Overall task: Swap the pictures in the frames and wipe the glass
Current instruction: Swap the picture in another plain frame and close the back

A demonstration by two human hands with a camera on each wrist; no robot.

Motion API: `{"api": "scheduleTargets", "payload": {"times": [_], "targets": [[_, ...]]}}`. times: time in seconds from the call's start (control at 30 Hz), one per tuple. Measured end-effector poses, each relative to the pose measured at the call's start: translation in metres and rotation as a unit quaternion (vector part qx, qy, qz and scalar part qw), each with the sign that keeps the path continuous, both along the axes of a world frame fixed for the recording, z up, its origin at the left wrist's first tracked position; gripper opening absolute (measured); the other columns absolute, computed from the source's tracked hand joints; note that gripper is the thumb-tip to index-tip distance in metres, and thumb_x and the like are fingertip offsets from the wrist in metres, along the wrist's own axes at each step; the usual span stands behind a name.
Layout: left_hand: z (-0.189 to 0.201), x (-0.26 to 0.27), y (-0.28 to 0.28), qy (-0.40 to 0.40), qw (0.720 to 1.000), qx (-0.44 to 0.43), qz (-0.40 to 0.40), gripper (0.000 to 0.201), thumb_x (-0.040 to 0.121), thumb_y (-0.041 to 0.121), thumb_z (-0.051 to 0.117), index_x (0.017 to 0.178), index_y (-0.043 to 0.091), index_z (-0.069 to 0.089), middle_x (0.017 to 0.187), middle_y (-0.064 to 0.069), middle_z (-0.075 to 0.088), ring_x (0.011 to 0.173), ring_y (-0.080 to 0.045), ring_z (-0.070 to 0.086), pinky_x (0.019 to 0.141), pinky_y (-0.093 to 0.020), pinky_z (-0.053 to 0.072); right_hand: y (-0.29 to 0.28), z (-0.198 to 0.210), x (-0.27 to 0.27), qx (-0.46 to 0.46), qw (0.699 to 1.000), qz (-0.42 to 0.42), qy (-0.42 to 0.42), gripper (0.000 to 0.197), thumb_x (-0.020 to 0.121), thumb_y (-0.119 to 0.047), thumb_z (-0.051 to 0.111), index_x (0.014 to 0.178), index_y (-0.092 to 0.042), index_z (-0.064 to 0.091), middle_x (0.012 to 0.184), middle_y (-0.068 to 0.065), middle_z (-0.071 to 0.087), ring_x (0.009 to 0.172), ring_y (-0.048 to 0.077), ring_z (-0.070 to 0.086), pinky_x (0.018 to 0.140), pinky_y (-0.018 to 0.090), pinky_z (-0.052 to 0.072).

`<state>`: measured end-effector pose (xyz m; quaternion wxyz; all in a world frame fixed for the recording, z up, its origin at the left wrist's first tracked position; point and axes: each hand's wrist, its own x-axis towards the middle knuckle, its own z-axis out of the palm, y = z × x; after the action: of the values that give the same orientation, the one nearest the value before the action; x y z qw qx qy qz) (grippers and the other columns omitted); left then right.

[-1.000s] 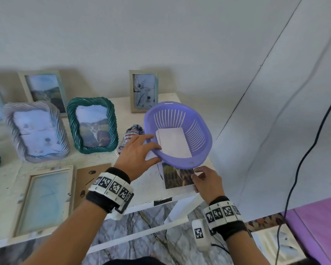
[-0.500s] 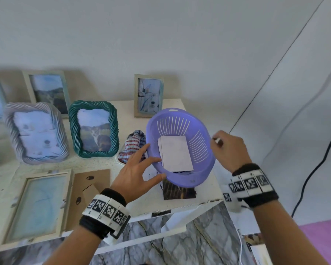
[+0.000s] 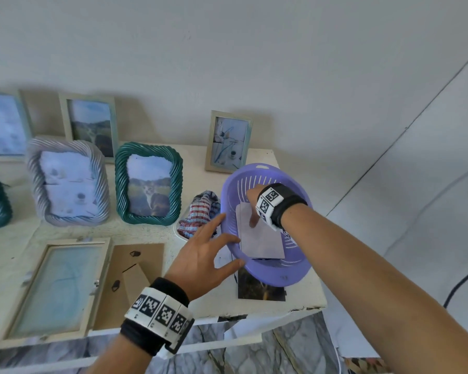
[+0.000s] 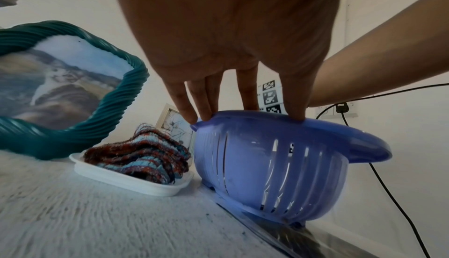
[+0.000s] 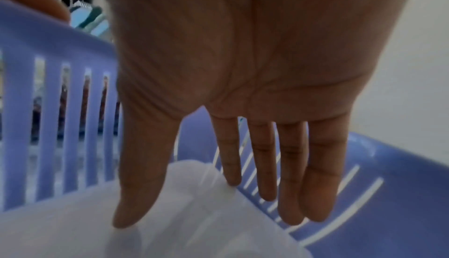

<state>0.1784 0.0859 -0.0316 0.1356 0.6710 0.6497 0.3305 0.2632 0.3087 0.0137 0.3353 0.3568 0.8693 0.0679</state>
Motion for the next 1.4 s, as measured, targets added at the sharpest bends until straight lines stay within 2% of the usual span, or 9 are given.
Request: {"api": "scheduleTargets", "payload": {"times": [0.2, 0.4, 0.5, 0.63, 0.9, 1.03, 1.2, 1.3, 1.4], "targets": [[-0.003, 0.000, 0.000, -0.005, 1.000, 0.000, -0.002, 0.047, 0.084, 0.067, 0.053, 0.118, 0.035, 0.059, 0.156, 0.000, 0.029, 0.135, -0.023, 0.042, 0.102, -0.043, 0.045, 0.022, -0.037, -0.001, -0.007, 0.999, -0.029, 0.012, 0.072, 0.042, -0.047, 0.092, 0.099, -0.017, 0.061, 0.089, 0.001, 0.063, 0.064, 0.021, 0.057, 0.063, 0.038, 0.058], [-0.004, 0.001, 0.000, -0.003, 1.000, 0.002, 0.001, 0.049, 0.084, 0.067, 0.051, 0.118, 0.033, 0.061, 0.156, -0.001, 0.030, 0.135, -0.025, 0.042, 0.101, -0.042, 0.045, 0.000, -0.013, 0.005, 0.019, 0.994, -0.060, 0.092, 0.103, 0.057, -0.049, 0.086, 0.138, -0.013, 0.034, 0.125, 0.014, 0.054, 0.110, 0.038, 0.056, 0.084, 0.047, 0.050], [-0.002, 0.000, 0.001, -0.009, 1.000, -0.010, -0.004, 0.053, 0.084, 0.067, 0.050, 0.123, 0.033, 0.060, 0.157, -0.001, 0.028, 0.137, -0.025, 0.039, 0.105, -0.042, 0.041, -0.008, 0.007, 0.007, 0.033, 0.987, -0.091, 0.130, 0.071, 0.085, -0.026, 0.066, 0.144, -0.014, 0.028, 0.131, 0.017, 0.053, 0.118, 0.039, 0.051, 0.093, 0.048, 0.045], [0.007, -0.007, 0.000, -0.050, 0.998, -0.026, -0.012, 0.056, 0.086, 0.066, 0.047, 0.132, 0.034, 0.054, 0.156, 0.000, 0.031, 0.139, -0.021, 0.035, 0.108, -0.041, 0.037, -0.018, 0.040, 0.018, -0.009, 0.973, -0.109, 0.202, 0.034, 0.092, -0.009, 0.048, 0.125, -0.019, 0.047, 0.118, 0.010, 0.059, 0.095, 0.029, 0.056, 0.077, 0.034, 0.046], [0.042, -0.052, -0.017, -0.164, 0.984, 0.065, 0.021, 0.035, 0.088, 0.033, 0.063, 0.120, 0.018, 0.063, 0.120, 0.002, 0.063, 0.106, -0.008, 0.060, 0.091, -0.011, 0.044, -0.081, 0.118, 0.029, 0.066, 0.897, -0.065, 0.431, 0.029, 0.092, -0.007, 0.045, 0.120, -0.016, 0.050, 0.104, 0.011, 0.060, 0.086, 0.028, 0.053, 0.071, 0.034, 0.041], [0.052, -0.079, -0.039, -0.230, 0.971, 0.049, 0.043, 0.041, 0.090, 0.029, 0.067, 0.129, 0.020, 0.058, 0.119, 0.008, 0.064, 0.103, 0.000, 0.060, 0.088, -0.017, 0.050, -0.136, 0.130, 0.006, 0.028, 0.855, -0.027, 0.518, 0.026, 0.090, -0.005, 0.050, 0.114, -0.015, 0.055, 0.097, 0.003, 0.060, 0.077, 0.023, 0.055, 0.067, 0.029, 0.039], [0.053, -0.119, -0.076, -0.311, 0.949, 0.029, 0.050, 0.025, 0.091, 0.028, 0.066, 0.115, 0.028, 0.064, 0.097, 0.013, 0.070, 0.086, -0.003, 0.066, 0.073, -0.023, 0.055, -0.188, 0.106, -0.041, -0.077, 0.806, -0.014, 0.587, 0.024, 0.090, -0.006, 0.056, 0.111, -0.016, 0.059, 0.098, -0.011, 0.059, 0.084, 0.002, 0.054, 0.068, 0.002, 0.036], [0.047, -0.145, -0.101, -0.355, 0.933, 0.015, 0.051, 0.010, 0.091, 0.023, 0.064, 0.096, 0.030, 0.068, 0.083, 0.011, 0.071, 0.076, -0.010, 0.066, 0.065, -0.022, 0.051, -0.204, 0.080, -0.066, -0.114, 0.763, -0.035, 0.635, 0.024, 0.090, -0.004, 0.056, 0.110, -0.016, 0.061, 0.100, -0.022, 0.060, 0.090, -0.009, 0.053, 0.075, 0.004, 0.036], [0.037, -0.169, -0.125, -0.411, 0.908, -0.004, 0.085, 0.016, 0.093, 0.009, 0.062, 0.096, 0.024, 0.068, 0.083, 0.006, 0.073, 0.075, -0.010, 0.066, 0.061, -0.024, 0.051, -0.218, 0.052, -0.088, -0.115, 0.728, -0.078, 0.672, 0.030, 0.090, -0.011, 0.058, 0.119, -0.019, 0.058, 0.106, -0.014, 0.059, 0.097, 0.005, 0.056, 0.081, 0.021, 0.044]]}}
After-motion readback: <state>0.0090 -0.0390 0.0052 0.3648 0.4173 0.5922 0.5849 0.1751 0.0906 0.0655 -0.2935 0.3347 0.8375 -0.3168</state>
